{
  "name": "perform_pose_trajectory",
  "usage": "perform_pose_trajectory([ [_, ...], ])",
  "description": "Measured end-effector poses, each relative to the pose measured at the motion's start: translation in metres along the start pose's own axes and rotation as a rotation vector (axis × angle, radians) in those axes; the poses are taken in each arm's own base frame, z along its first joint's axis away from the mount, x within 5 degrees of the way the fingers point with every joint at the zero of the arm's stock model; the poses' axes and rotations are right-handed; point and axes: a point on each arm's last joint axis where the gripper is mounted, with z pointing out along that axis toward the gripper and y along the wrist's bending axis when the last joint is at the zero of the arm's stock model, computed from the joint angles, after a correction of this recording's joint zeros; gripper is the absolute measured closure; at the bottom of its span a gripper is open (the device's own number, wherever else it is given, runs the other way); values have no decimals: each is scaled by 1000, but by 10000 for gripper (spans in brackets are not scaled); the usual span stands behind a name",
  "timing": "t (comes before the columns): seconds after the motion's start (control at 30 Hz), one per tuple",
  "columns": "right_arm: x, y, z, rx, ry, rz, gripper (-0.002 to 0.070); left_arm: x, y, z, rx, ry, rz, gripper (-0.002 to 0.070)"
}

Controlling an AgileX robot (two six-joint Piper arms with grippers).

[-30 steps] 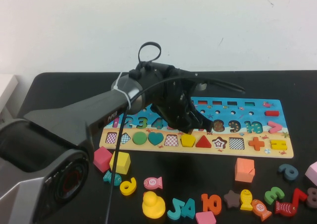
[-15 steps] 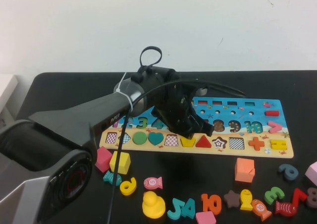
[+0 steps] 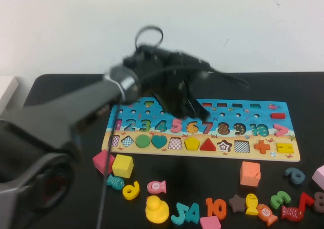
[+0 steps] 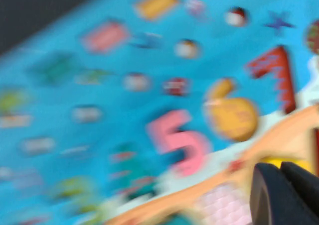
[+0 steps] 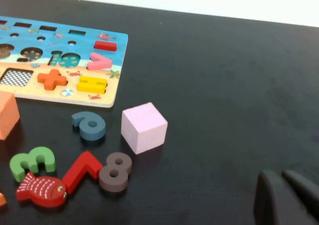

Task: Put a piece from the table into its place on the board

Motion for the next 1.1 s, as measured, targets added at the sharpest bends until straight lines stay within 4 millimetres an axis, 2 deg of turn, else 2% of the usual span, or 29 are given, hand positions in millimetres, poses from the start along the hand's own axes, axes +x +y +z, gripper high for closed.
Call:
perform_pose_trajectory([
  [0.03, 0, 0, 0, 0, 0, 0, 657, -3, 3, -11, -35, -9, 18, 675],
  [0.13, 0, 0, 0, 0, 0, 0, 657, -16, 13, -62, -159, -97, 52, 675],
  [0.23, 0, 0, 0, 0, 0, 0, 657, -28, 19, -132, -250, -237, 80, 675],
  [0.33, 0, 0, 0, 0, 0, 0, 657, -29, 20, -204, -296, -371, 88, 675],
  [0.4, 0, 0, 0, 0, 0, 0, 657, -23, 20, -255, -323, -457, 95, 675],
  [0.5, 0, 0, 0, 0, 0, 0, 658, -7, 20, -316, -344, -554, 87, 675],
  [0.6, 0, 0, 0, 0, 0, 0, 657, 17, 20, -364, -353, -628, 74, 675],
  [0.7, 0, 0, 0, 0, 0, 0, 658, 47, 19, -388, -353, -645, 69, 675],
  [0.8, 0, 0, 0, 0, 0, 0, 658, 85, 19, -389, -342, -615, 50, 675],
  [0.9, 0, 0, 0, 0, 0, 0, 657, 129, 18, -382, -315, -622, 17, 675],
  [1.1, 0, 0, 0, 0, 0, 0, 658, 208, 15, -347, -276, -639, 33, 675],
])
